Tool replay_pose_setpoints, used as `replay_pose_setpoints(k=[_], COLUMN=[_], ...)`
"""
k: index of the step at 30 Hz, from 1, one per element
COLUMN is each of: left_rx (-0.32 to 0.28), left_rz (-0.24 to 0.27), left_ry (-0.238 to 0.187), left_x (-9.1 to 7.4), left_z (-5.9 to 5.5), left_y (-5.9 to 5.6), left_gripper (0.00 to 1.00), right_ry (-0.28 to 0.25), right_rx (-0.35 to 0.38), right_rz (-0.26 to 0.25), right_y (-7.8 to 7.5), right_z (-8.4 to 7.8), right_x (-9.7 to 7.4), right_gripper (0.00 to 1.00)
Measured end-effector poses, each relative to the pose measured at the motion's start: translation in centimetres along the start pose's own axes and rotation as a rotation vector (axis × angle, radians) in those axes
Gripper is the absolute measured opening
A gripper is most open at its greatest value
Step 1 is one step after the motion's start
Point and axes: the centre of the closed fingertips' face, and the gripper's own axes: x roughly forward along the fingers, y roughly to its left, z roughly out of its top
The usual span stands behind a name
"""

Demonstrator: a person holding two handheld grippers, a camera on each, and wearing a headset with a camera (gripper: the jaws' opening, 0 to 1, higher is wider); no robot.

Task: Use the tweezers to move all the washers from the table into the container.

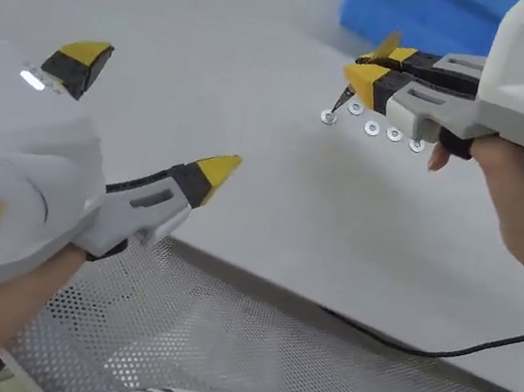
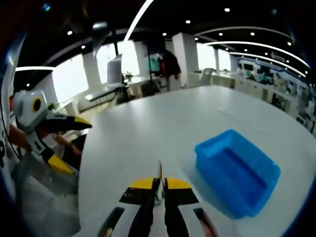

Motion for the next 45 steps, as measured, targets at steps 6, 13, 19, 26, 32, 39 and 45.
replay_pose_setpoints(k=[6,13,19,26,32,39,45], left_rx=[0.015,0.026,0.031,0.035,0.008,0.013,0.005], left_rz=[0.008,-0.003,0.002,0.002,-0.005,-0.021,-0.022], left_ry=[0.008,0.009,0.012,0.019,0.017,0.022,0.023], left_x=[0.0,0.0,-0.1,-0.2,-0.2,0.0,0.0], left_z=[-0.2,-0.3,-0.4,-0.5,-0.5,-0.6,-0.7], left_y=[0.2,-0.1,0.0,0.0,0.1,-0.2,-0.1], left_gripper=[0.76,0.76,0.77,0.76,0.76,0.78,0.77], right_ry=[0.011,0.030,0.037,0.025,-0.011,-0.038,-0.066], right_rx=[-0.008,-0.103,-0.145,-0.097,-0.077,-0.095,-0.077], right_rz=[0.006,0.012,-0.001,-0.010,0.001,-0.001,-0.002], right_y=[0.3,1.4,1.7,1.2,1.5,1.2,0.9], right_z=[-0.3,-0.5,-0.7,0.0,1.7,3.3,4.5], right_x=[0.3,0.1,0.0,-0.4,-1.2,-1.8,-2.4], right_gripper=[0.03,0.02,0.02,0.02,0.01,0.01,0.01])
